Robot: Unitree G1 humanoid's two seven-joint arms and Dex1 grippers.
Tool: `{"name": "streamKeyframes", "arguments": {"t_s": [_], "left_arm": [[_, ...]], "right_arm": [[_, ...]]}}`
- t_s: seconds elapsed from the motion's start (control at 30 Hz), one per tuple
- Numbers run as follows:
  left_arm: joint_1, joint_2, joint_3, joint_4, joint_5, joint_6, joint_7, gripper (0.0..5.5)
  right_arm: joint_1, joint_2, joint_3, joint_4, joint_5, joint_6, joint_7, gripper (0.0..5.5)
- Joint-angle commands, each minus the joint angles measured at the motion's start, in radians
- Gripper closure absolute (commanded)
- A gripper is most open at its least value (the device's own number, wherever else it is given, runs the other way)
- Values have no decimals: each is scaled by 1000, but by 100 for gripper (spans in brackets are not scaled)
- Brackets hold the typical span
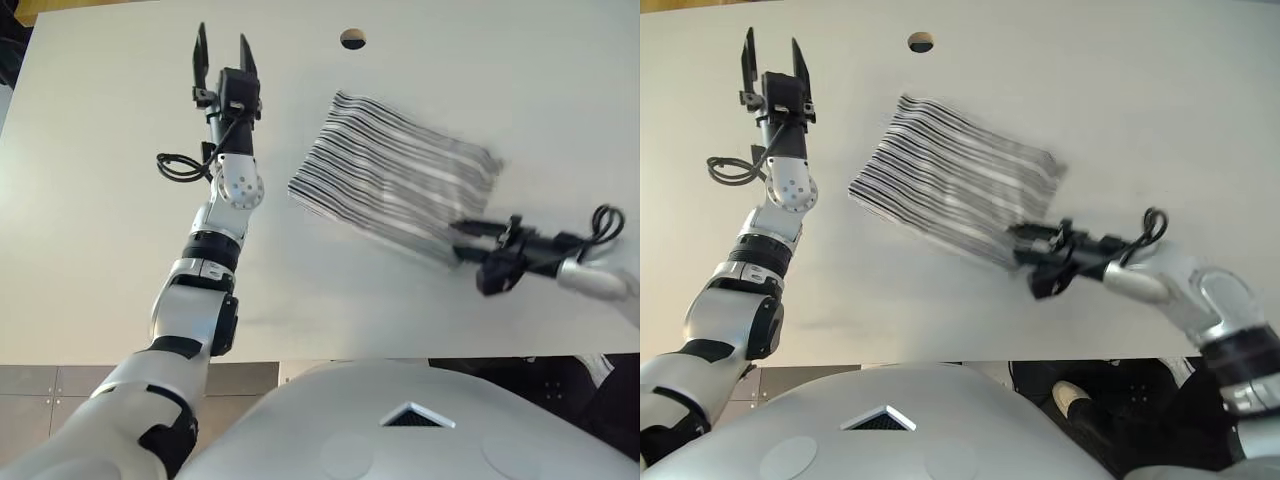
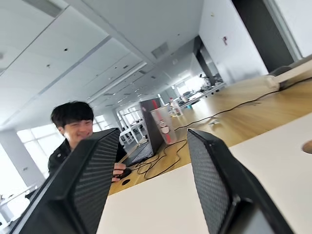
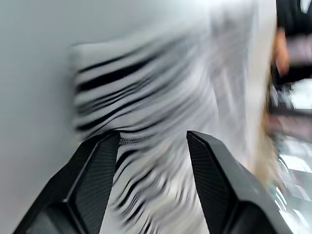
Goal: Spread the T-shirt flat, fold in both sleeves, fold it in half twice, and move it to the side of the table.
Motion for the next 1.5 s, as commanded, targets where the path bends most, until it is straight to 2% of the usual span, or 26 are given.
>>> {"name": "streamKeyframes", "arguments": {"t_s": [0.03,0.13,0.2,0.27,0.4,0.47,0.57,0.63,0.73,0.87,1.03,1.2,1.37,1.43,1.5], "left_arm": [[-11,-13,29,13,-30,5,-6,294],[-22,-25,37,36,-37,-6,-3,294],[-18,-28,45,40,-41,-16,-1,294],[-18,-28,44,47,-38,-27,-8,294],[-12,-21,50,38,-38,-38,-15,294],[-13,-17,56,35,-41,-40,-15,294],[-18,-8,46,30,-29,-41,-32,294],[6,16,22,-5,-4,-55,-65,294],[47,58,12,-50,15,-66,-102,294],[80,72,25,-90,16,-59,-106,294],[115,101,10,-151,39,-66,-139,294],[190,171,0,-257,81,-79,-194,294],[233,235,-3,-313,117,-90,-232,294],[266,279,-43,-361,138,-143,-299,294],[331,361,-96,-426,185,-206,-389,294]], "right_arm": [[-50,144,152,5,-46,-2,161,294],[-154,335,280,96,-50,-36,224,294],[-203,434,309,137,-39,-45,211,294],[-205,428,261,104,29,-36,198,294],[-178,307,82,23,291,-19,193,294],[-227,320,14,87,405,-7,197,294],[-297,373,-23,189,441,0,203,294],[-335,405,-46,256,383,-5,174,294],[-425,485,-66,410,152,14,11,294],[-561,591,39,703,-167,46,-213,294],[-570,561,81,845,-287,39,-315,294],[-443,459,13,695,-239,56,-324,294],[-410,504,-54,545,-197,65,-396,294],[-373,528,-120,437,-92,-3,-452,294],[-279,481,-209,319,21,-35,-452,294]]}}
